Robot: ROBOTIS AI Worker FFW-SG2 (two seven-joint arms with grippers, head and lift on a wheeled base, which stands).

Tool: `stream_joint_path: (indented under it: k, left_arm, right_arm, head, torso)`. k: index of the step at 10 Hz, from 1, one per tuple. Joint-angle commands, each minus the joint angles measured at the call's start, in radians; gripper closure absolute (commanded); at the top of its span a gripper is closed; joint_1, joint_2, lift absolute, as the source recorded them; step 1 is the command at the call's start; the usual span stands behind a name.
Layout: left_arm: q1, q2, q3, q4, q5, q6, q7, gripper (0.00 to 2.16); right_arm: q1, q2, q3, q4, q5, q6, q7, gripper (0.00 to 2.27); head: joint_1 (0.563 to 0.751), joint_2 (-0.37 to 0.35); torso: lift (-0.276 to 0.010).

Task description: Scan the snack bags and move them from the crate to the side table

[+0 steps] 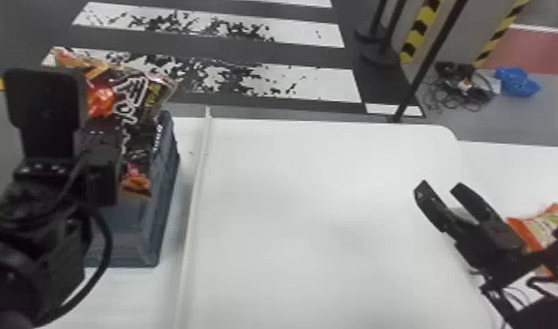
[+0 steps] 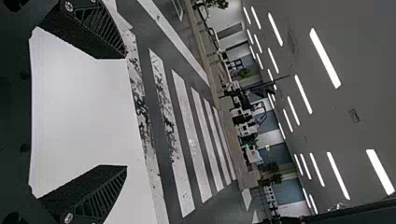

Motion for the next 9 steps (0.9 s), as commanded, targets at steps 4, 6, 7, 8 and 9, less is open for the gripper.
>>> stream_joint_path:
  k: [4,6,7,8,9]
  left_arm:
    - [0.003,-0.023,0.039,0.105,0.265,-0.122,-0.234,1.92]
    - [0.000,-0.046,0.023,0.246,0.314,-0.248,-0.370,1.92]
    - [-0.011,-0.063,-0.004,0.314,0.317,-0.275,-0.441,1.92]
    - [-0.028,-0.071,-0.050,0.377,0.314,-0.297,-0.455,1.92]
    - [-0.039,-0.083,-0.093,0.437,0.311,-0.343,-0.470,1.92]
  right_arm:
    - [0.009,0.000,-0.005,-0.018,0.003,0.000,0.000,0.08]
    - [0.021,-0.001,-0.025,-0.047,-0.003,0.009,0.000,0.08]
    - [0.028,-0.001,-0.034,-0.053,-0.007,0.012,0.000,0.08]
    - [0.028,-0.001,-0.037,-0.055,-0.010,0.012,0.000,0.08]
    - [0.028,-0.001,-0.039,-0.058,-0.013,0.012,0.000,0.08]
  head:
    - [0.695,-0.241]
    - [0.695,-0.317]
    - [0.695,-0.332]
    - [0.695,-0.350]
    - [0.695,-0.350]
  torso:
    - [-0.087]
    - [-0.087]
    - [-0.087]
    - [-0.087]
    - [-0.087]
